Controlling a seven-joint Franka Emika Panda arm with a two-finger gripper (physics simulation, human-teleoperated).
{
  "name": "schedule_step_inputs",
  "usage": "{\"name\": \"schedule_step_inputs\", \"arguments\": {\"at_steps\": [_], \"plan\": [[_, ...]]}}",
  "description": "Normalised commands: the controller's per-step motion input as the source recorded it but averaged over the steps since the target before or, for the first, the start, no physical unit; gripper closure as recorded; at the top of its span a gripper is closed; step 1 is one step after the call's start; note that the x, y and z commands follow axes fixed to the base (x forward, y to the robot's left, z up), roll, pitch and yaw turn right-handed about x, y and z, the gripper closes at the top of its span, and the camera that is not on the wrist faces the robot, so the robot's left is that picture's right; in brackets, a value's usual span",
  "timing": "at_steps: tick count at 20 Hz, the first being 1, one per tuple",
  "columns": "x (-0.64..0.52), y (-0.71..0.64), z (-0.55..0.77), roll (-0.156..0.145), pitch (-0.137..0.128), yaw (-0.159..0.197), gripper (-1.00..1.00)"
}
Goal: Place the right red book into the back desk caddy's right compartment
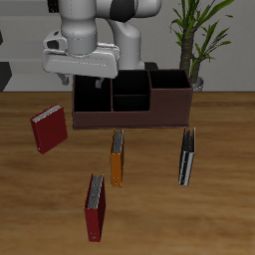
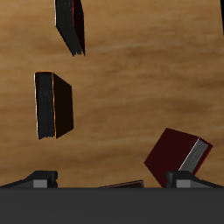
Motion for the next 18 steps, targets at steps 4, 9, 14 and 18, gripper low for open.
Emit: {"name": "schedule_step_inputs", "arguments": {"at_steps": [4, 9, 14, 18], "plan": [[-0.17, -0.59, -0.20, -0.008, -0.025, 0.004, -1.00], [-0.18, -0.41, -0.18, -0.020, -0.025, -0.025, -1.00], [-0.22, -0.40, -0.21, -0.014, -0.040, -0.030, -1.00], [-0.15, -0.38, -0.22, -0.048, -0.030, -0.074, -1.00]]}}
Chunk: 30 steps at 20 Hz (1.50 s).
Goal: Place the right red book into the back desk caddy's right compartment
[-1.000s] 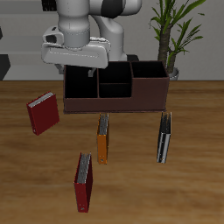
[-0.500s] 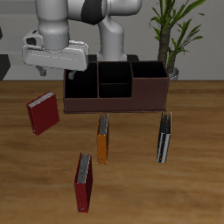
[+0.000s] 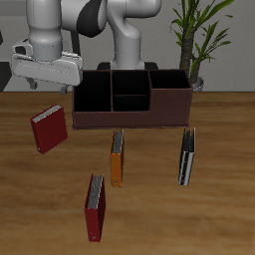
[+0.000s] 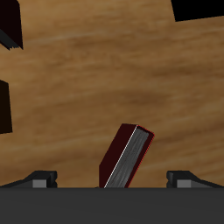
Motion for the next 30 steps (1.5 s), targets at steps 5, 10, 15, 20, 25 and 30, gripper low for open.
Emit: {"name": "schedule_step_inputs", "arguments": {"at_steps": [5, 10, 15, 20, 25, 30], "plan": [[-0.08, -0.18, -0.18, -0.016, -0.014, -0.028, -1.00], [-0.09, -0.20, -0.13, -0.021, -0.032, -0.071, -1.00], [-0.03, -0.12, -0.26, -0.002, 0.000, -0.053, -1.00], [0.01, 0.00, -0.25, 0.011, -0.009, -0.024, -1.00], [0.04, -0.07, -0.17, -0.007, -0.020, -0.042, -1.00], [0.08, -0.07, -0.13, -0.003, -0.009, -0.056, -1.00]]}}
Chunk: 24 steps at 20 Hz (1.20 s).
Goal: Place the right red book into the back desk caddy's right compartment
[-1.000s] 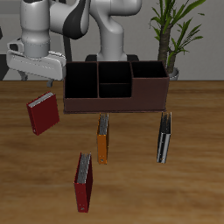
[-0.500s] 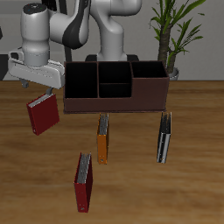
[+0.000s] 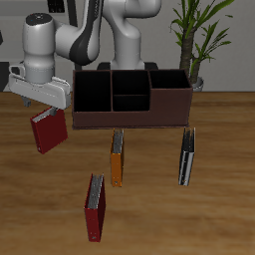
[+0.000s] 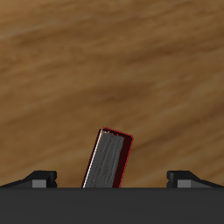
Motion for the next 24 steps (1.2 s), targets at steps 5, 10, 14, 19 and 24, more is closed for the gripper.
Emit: {"name": "schedule_step_inputs", "arguments": {"at_steps": [5, 10, 14, 19, 24], "plan": [[0.08, -0.01, -0.23, -0.014, 0.018, -0.032, -1.00], [0.13, 0.01, -0.41, 0.007, 0.048, -0.036, -1.00], [0.01, 0.00, -0.34, -0.028, 0.033, -0.049, 1.00], [-0.04, -0.03, -0.10, -0.009, 0.001, -0.040, 1.00], [-0.06, -0.01, 0.11, -0.010, -0.017, -0.009, 1.00]]}}
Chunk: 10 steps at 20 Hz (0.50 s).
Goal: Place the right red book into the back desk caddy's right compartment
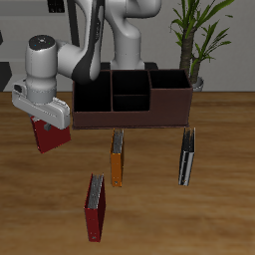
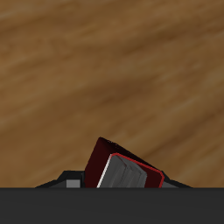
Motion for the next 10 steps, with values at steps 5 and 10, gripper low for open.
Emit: {"name": "schedule_step_inputs", "arguments": {"at_steps": [5, 10], "plan": [[-0.04, 0.08, 0.48, 0.004, -0.056, 0.018, 1.00], [-0.01, 0.28, 0.65, -0.001, -0.043, 0.066, 1.00]]}}
